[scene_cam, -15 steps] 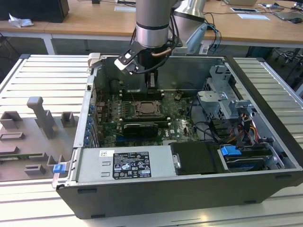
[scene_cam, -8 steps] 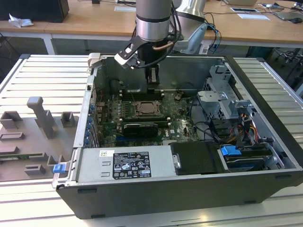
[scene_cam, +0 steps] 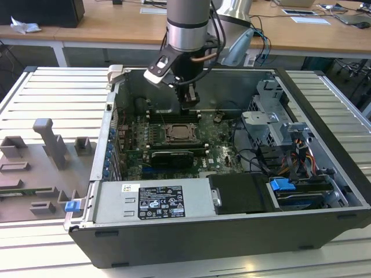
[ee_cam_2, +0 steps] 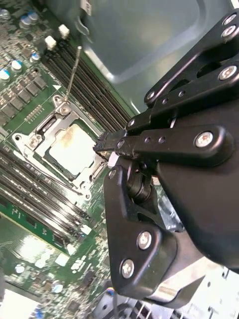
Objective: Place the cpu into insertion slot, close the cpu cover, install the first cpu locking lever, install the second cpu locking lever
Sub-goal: 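Install the first cpu locking lever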
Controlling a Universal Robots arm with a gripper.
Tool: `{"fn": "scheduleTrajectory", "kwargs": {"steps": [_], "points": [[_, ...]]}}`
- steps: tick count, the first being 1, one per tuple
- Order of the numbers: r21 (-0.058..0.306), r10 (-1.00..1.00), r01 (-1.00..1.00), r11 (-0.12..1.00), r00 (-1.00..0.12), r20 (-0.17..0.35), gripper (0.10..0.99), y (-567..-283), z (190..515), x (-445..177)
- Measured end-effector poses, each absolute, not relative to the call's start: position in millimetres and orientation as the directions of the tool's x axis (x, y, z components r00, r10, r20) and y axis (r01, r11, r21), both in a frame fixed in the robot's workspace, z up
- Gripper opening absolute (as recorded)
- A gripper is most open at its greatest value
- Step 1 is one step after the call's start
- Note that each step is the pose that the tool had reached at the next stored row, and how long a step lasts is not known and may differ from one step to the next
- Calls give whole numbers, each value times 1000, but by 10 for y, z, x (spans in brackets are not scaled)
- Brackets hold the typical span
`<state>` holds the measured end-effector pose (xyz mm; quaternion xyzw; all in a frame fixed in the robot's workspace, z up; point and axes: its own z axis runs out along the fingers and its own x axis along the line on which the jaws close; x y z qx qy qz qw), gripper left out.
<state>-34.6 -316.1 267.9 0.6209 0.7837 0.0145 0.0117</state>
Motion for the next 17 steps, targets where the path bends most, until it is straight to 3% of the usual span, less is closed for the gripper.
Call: {"fn": "scheduleTrajectory", "kwargs": {"steps": [17], "points": [[28, 827, 827, 562, -562, 4, 106, -3161, 2624, -347]]}}
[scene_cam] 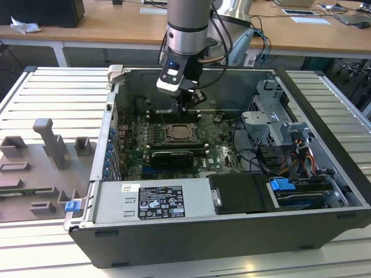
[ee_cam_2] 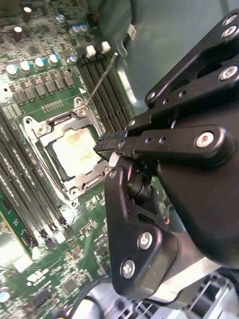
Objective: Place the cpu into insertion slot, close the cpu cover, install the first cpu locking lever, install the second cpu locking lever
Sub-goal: 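Install the first cpu locking lever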
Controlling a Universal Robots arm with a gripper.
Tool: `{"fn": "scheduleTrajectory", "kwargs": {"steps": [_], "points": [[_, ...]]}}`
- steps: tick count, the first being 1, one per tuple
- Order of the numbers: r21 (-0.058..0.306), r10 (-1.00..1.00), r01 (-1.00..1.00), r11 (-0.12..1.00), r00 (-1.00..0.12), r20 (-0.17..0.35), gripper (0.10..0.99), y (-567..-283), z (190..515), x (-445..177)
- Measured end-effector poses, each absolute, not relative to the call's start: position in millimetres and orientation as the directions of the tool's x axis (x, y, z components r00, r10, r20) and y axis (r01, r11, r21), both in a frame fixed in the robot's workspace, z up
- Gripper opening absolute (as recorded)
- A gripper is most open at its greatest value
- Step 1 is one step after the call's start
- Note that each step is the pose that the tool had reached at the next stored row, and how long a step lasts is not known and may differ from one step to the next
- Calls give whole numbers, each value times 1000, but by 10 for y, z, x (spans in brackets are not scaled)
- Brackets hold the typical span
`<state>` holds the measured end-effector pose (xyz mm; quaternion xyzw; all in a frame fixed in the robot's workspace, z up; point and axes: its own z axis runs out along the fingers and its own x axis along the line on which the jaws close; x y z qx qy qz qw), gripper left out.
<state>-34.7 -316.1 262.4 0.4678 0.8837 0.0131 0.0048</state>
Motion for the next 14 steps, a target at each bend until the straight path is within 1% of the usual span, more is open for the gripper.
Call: {"fn": "scheduleTrajectory", "kwargs": {"steps": [6, 14], "points": [[27, 753, 753, 658, -658, 4, 106, -3161, 2620, -347], [27, 595, 595, 803, -804, 4, 106, -3161, 2615, -347]]}}
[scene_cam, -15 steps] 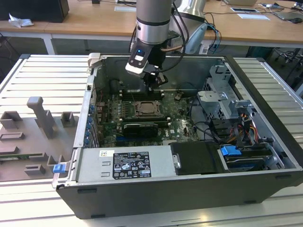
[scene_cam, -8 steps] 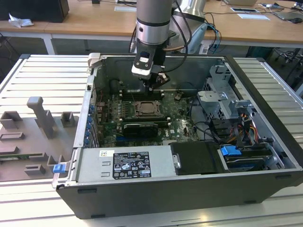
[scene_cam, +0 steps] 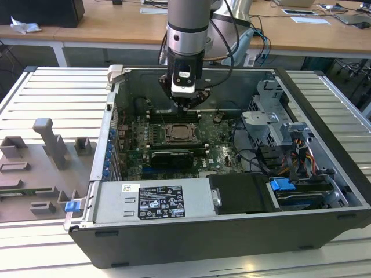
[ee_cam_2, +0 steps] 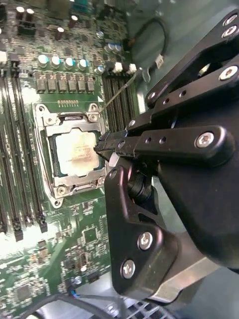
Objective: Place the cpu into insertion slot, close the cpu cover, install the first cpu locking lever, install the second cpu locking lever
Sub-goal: 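Install the first cpu locking lever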
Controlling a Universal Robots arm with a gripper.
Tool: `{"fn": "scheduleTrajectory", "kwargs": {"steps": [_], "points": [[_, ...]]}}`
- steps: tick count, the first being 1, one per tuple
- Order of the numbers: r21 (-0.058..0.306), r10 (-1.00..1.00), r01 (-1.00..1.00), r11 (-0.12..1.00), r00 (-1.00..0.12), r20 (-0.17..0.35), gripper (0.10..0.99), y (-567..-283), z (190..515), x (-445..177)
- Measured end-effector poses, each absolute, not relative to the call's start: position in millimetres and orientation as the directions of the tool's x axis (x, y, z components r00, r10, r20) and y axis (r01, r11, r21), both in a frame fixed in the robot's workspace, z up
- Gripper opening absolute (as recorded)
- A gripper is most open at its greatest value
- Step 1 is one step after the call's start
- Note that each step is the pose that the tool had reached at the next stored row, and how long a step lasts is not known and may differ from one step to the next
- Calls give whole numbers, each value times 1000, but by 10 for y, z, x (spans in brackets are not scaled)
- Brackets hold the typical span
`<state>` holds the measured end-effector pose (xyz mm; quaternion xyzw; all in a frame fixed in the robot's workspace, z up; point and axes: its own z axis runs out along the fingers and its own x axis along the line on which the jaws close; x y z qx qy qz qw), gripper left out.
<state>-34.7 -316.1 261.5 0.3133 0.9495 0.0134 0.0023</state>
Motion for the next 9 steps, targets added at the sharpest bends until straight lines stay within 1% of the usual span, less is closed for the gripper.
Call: {"fn": "scheduleTrajectory", "kwargs": {"steps": [9], "points": [[27, 411, 411, 911, -912, 4, 106, -3160, 2610, -347]]}}
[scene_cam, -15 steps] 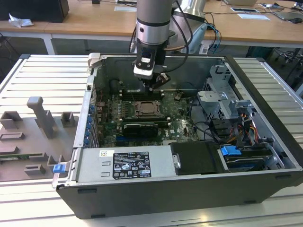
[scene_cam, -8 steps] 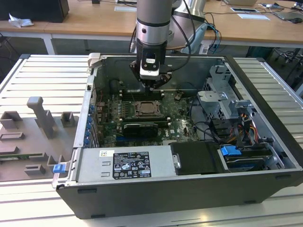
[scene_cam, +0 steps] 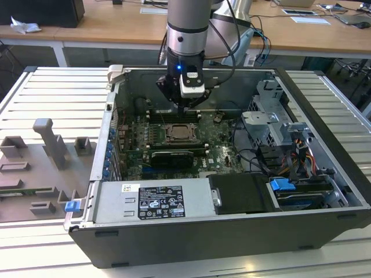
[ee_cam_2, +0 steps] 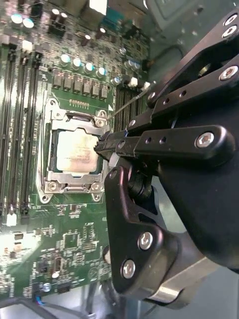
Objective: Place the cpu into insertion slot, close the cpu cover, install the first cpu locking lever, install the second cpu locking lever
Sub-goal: 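Install the first cpu locking lever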
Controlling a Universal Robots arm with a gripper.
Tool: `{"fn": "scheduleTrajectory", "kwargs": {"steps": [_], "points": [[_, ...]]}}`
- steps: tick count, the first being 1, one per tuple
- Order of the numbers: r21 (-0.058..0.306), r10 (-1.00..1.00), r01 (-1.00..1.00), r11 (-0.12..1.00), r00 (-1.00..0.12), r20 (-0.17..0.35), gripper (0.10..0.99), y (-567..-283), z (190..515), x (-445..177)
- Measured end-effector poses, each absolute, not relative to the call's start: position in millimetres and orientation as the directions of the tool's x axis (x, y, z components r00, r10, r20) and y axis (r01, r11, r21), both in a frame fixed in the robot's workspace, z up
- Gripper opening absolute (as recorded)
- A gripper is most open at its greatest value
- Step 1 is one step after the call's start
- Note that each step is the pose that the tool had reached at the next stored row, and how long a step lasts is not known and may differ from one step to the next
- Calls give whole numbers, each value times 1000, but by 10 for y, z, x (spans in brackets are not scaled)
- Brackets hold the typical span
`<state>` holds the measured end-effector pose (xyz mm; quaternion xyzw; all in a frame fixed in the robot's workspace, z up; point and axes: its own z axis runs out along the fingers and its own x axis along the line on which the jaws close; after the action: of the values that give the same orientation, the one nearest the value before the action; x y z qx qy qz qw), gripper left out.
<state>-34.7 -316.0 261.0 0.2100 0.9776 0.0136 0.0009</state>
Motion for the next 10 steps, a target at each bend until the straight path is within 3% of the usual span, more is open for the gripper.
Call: {"fn": "scheduleTrajectory", "kwargs": {"steps": [10], "points": [[27, 167, 167, 986, -986, 4, 106, -3161, 2592, -348]]}}
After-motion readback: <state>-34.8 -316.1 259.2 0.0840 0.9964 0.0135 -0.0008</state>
